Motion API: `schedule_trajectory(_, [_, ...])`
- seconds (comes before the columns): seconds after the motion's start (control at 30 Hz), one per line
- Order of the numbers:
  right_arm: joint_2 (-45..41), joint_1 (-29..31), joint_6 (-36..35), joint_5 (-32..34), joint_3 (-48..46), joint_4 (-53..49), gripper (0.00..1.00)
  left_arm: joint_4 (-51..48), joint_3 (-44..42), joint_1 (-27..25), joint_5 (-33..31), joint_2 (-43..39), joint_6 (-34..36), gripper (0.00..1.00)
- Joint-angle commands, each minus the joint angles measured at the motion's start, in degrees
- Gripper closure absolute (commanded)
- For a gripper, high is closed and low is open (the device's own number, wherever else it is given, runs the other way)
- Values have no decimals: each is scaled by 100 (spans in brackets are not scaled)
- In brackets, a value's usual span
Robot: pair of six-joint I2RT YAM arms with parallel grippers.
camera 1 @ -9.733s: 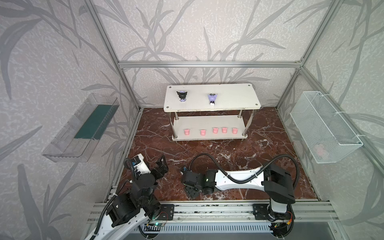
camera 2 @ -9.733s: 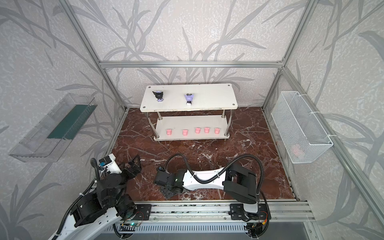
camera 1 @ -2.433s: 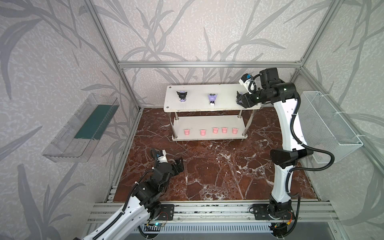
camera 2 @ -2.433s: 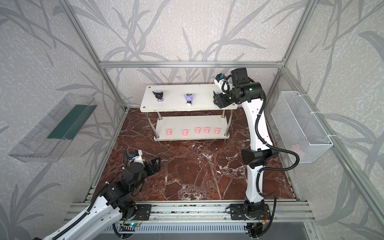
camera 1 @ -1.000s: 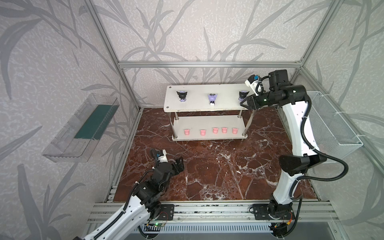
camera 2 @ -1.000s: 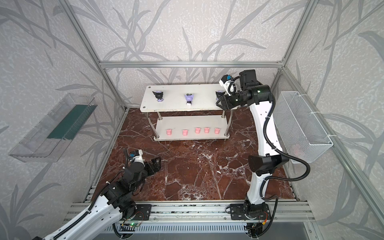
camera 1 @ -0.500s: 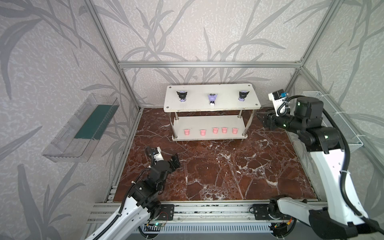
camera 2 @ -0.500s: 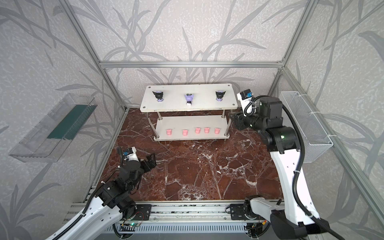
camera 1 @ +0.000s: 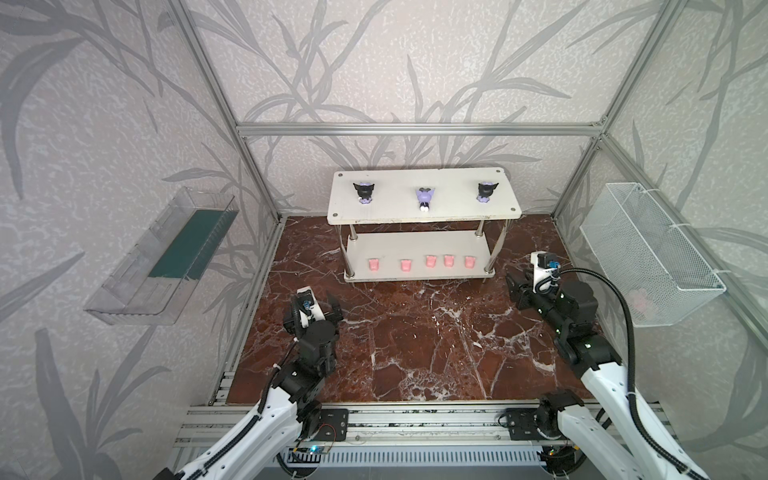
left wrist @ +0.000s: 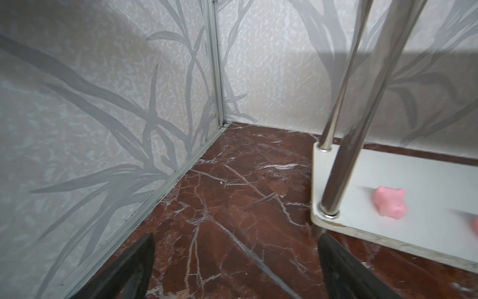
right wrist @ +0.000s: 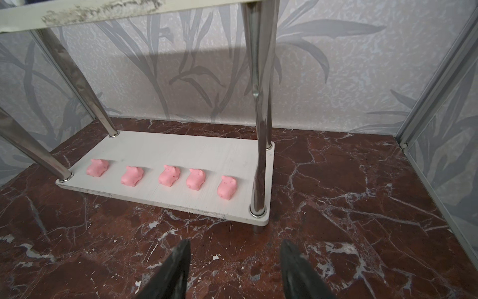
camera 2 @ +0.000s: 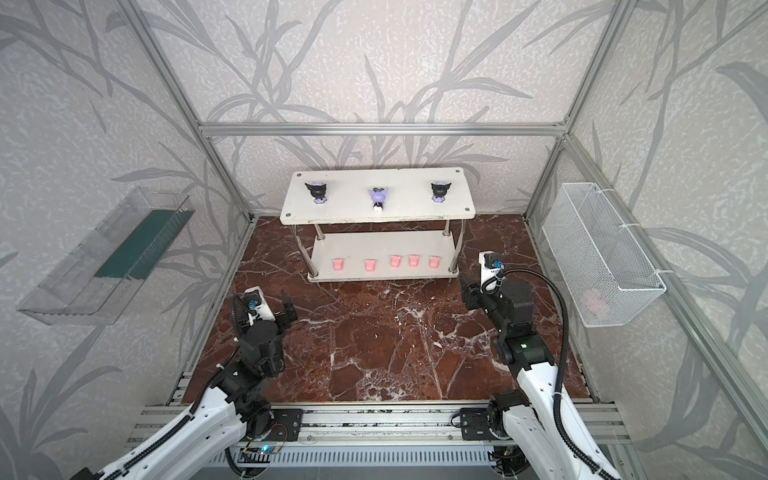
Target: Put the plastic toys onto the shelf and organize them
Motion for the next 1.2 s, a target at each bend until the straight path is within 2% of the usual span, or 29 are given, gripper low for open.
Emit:
schedule_trajectory(0.0, [284, 32, 95, 396, -200, 1093, 43, 1135, -195, 466, 307, 279, 569, 3])
schedule_trajectory(0.07, [457, 32, 69, 527, -310, 1244, 43, 1272, -235, 824, 494, 509, 369, 3])
schedule_trajectory(0.2, [718, 32, 5, 673, -523, 1691, 43, 1786, -196, 1739, 1481, 1146, 229, 1])
schedule_trajectory(0.33, [1027, 32, -182, 853, -675, 2055, 43, 2261, 93, 2400, 2299, 2281, -13, 1])
schedule_trajectory(0.53, [1523, 32, -404, 1313, -944, 2721, 40, 4502, 283, 2478, 2649, 4534, 432, 1])
schedule_trajectory(0.6, [1658, 24, -466, 1492, -1018, 2947, 39, 4768, 400, 2486, 2627, 4997, 455, 1])
schedule_trajectory(0.8, [2236, -12, -655, 1887, -1121, 3545, 38, 4862, 727, 2485, 2642, 5691, 555, 1])
schedule_trajectory(0.9, [2657, -21, -710, 1927, -1147, 3971, 37, 4207, 938, 2481, 2594, 5583, 429, 1])
schedule_trajectory(1.0, [3227, -14, -922, 1905, -1004, 4332, 38, 4185, 990, 2496, 2627, 5607, 439, 1])
schedule_trajectory(1.07, [3336, -29, -832, 2034, -781, 3764, 39, 4263, 987, 2495, 2627, 5643, 469, 1])
schedule_trajectory(1.17, [3682, -53, -828, 1935, -890, 4245, 39, 4225, 985, 2496, 2634, 5625, 459, 1])
